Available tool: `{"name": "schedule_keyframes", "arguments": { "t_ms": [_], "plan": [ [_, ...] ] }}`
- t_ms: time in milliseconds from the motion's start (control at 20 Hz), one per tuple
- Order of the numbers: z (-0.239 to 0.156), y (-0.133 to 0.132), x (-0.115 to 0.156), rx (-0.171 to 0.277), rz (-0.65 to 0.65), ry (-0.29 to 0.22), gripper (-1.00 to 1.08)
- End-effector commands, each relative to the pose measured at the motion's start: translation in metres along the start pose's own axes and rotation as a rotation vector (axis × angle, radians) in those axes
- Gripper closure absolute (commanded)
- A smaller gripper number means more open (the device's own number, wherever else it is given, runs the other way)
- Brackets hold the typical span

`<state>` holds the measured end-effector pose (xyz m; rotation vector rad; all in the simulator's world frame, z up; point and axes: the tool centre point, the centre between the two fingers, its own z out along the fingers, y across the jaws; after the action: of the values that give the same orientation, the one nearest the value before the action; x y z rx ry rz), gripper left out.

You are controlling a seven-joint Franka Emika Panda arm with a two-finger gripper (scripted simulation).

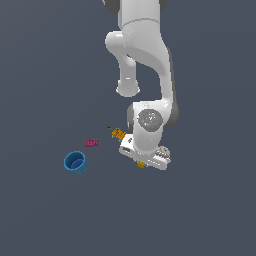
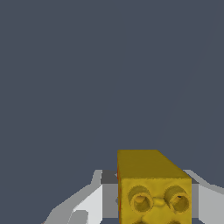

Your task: Pick up a designated object from a clutter of objects.

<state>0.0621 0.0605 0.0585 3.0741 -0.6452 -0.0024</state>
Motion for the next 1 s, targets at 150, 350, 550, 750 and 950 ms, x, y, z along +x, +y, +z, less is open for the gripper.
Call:
{"name": "schedule_keyframes", "arguments": {
  "t_ms": [150, 350, 550, 750, 950],
  "plan": [
    [-0.045, 0.011, 0.003, 0.001, 0.000, 0.001, 1.08],
    [-0.088, 0.021, 0.006, 0.001, 0.000, 0.001, 1.08],
    [-0.136, 0.032, 0.009, 0.002, 0.000, 0.001, 1.08],
    [-0.184, 0.043, 0.012, 0.002, 0.000, 0.001, 1.08],
    [-0.229, 0.054, 0.016, 0.002, 0.000, 0.001, 1.08]
  ]
}}
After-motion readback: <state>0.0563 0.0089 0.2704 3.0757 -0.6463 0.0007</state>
